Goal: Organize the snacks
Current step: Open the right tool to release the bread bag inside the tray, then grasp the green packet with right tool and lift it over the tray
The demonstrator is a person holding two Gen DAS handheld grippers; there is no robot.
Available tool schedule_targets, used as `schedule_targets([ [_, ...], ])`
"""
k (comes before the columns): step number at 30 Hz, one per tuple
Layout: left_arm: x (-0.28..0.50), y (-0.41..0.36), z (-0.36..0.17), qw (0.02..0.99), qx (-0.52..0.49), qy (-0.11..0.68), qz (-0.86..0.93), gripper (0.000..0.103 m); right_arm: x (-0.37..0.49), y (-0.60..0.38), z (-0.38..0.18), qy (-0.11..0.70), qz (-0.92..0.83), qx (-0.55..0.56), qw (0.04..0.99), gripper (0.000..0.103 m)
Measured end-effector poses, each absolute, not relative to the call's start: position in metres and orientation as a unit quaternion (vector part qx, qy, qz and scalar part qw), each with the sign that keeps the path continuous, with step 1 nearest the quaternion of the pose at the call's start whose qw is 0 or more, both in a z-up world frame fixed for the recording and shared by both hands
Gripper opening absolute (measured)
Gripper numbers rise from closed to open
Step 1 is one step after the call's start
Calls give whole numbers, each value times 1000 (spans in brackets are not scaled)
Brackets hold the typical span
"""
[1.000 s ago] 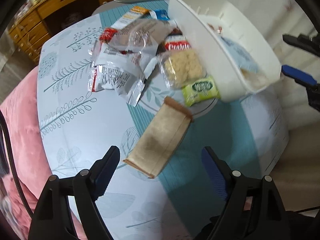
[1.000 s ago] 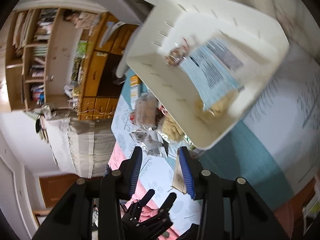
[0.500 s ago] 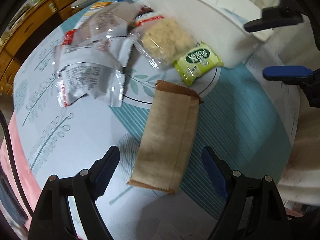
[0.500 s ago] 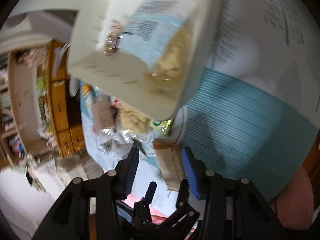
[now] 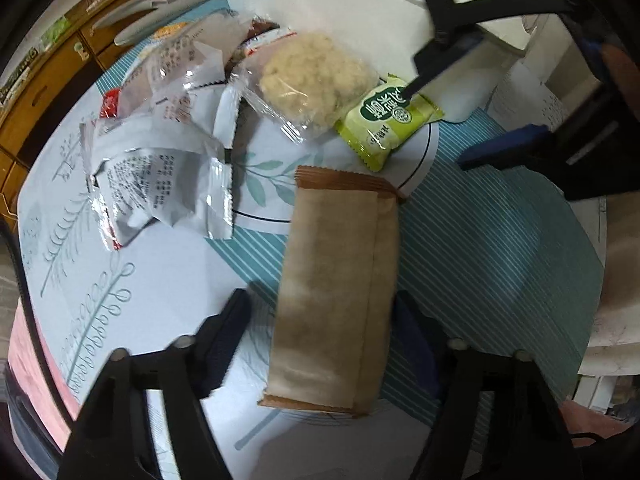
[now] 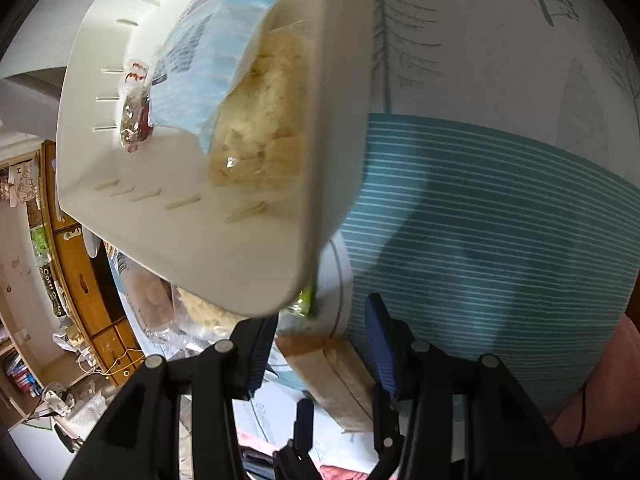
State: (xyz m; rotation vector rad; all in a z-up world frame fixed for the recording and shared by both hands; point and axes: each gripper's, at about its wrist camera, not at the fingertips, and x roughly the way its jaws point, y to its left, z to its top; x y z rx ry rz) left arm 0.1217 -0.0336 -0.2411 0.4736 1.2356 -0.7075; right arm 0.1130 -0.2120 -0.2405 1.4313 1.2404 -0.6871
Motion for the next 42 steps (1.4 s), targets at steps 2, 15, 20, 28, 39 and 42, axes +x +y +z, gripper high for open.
schedule_targets([
  [2,123,-28,-239,736,210,556,-323,54,120,-210,-240,519,-286,598,539,45],
  [15,143,12,-239,743,176,571,-302,53,145,-207,-246,538,-294,577,539,45],
  [20,156,40,-239,746,150,587,-277,53,156,-201,-248,552,-309,542,553,45],
  [28,162,59,-241,752,139,590,-259,53,176,-187,-244,585,-323,475,573,47],
  [39,153,64,-225,757,114,596,-241,53,173,-172,-245,627,-254,427,600,41],
  [42,154,74,-215,763,100,595,-233,53,159,-163,-245,645,-233,410,602,41],
])
